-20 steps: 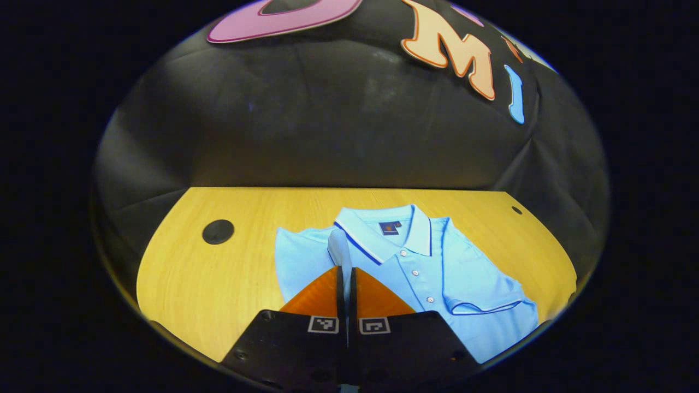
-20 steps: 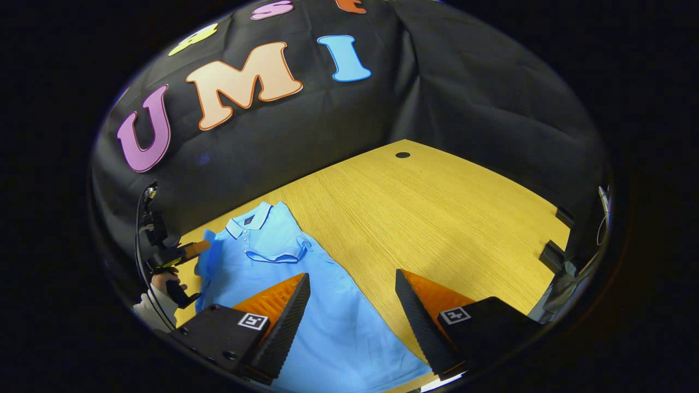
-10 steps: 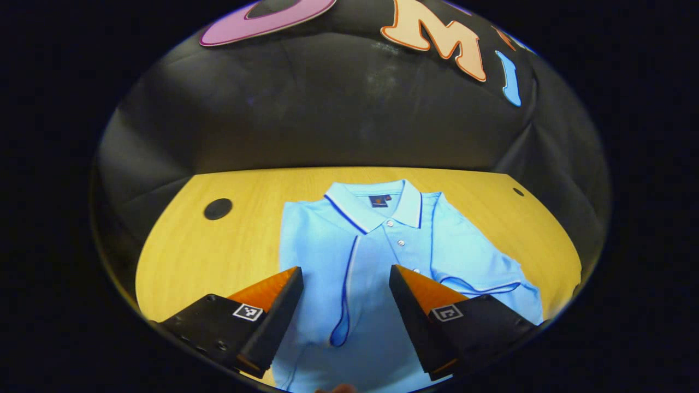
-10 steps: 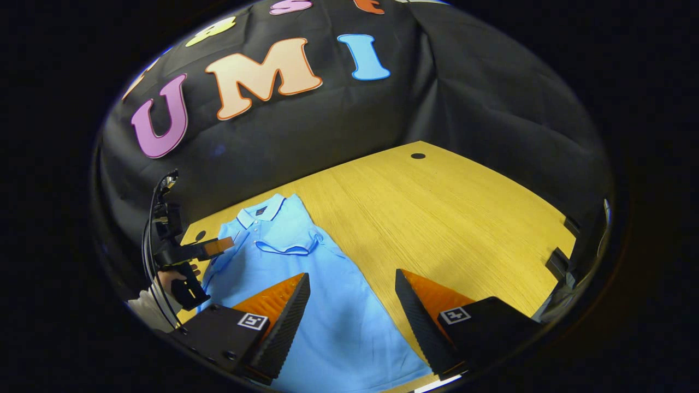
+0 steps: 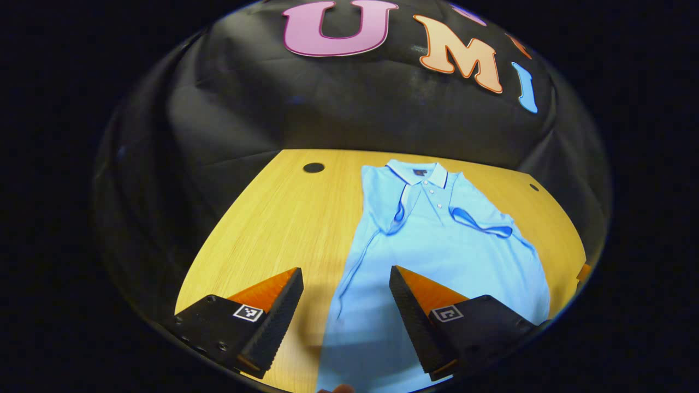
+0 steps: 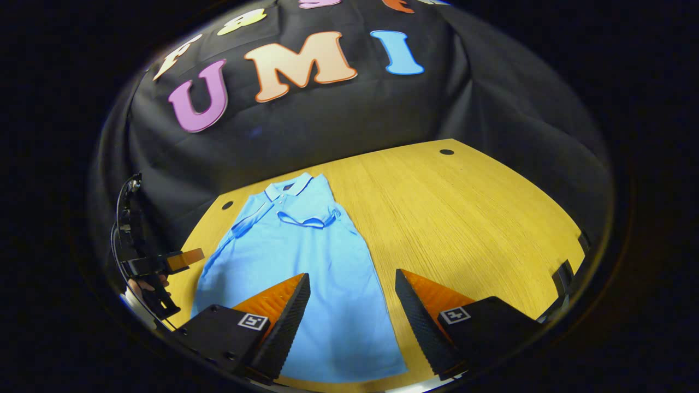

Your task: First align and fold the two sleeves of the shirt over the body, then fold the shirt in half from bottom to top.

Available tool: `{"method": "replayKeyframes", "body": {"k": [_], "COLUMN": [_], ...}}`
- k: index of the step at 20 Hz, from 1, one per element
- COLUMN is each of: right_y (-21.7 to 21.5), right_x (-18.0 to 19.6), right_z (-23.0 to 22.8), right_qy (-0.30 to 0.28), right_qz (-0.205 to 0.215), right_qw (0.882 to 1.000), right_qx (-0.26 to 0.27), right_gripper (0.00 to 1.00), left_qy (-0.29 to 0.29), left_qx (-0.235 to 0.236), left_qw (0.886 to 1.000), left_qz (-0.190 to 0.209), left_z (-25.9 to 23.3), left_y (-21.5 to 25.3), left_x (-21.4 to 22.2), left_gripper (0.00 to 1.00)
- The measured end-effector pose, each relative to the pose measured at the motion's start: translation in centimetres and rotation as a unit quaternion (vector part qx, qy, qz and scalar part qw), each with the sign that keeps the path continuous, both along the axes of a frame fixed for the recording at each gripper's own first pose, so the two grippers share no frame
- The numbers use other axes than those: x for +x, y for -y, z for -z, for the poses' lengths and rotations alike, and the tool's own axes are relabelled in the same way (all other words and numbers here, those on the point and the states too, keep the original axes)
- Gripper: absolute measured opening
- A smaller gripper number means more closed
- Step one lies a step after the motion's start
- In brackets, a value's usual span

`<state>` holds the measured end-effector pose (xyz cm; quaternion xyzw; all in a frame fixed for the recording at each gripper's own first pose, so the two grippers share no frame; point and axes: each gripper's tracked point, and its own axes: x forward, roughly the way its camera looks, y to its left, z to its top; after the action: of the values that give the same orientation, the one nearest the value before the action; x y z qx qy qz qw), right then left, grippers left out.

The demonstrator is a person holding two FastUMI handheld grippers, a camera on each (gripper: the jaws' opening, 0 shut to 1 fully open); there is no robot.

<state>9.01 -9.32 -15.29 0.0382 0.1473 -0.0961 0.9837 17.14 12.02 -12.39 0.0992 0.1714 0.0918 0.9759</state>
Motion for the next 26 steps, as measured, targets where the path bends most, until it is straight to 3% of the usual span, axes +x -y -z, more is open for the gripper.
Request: {"method": "replayKeyframes", "body": {"k": [4,9,16,24,26], "right_y": [-0.8,-0.6,0.6,-1.5,-2.4], "right_x": [-2.0,-4.7,-7.1,-8.3,-8.3], "right_z": [3.2,7.0,10.2,12.6,12.8], "right_qy": [-0.024,-0.046,-0.07,-0.089,-0.082], "right_qz": [-0.046,-0.056,-0.049,-0.069,-0.08], "right_qw": [0.998,0.997,0.996,0.993,0.992], "right_qx": [-0.023,-0.031,-0.033,-0.039,-0.054], "right_gripper": [0.98,0.98,0.98,0.99,0.93], "left_qy": [-0.004,-0.013,-0.028,-0.018,-0.017], "left_qx": [0.002,-0.011,-0.02,-0.011,-0.01], "left_qw": [0.999,0.998,0.998,0.999,0.999], "left_qz": [-0.037,-0.054,-0.045,-0.039,-0.034], "left_z": [3.6,7.0,10.3,11.0,11.2], "left_y": [-0.8,-0.7,0.6,1.9,2.3], "left_x": [-7.6,-13.4,-15.6,-15.7,-15.7], "left_gripper": [0.95,0.96,0.95,0.98,0.96]}}
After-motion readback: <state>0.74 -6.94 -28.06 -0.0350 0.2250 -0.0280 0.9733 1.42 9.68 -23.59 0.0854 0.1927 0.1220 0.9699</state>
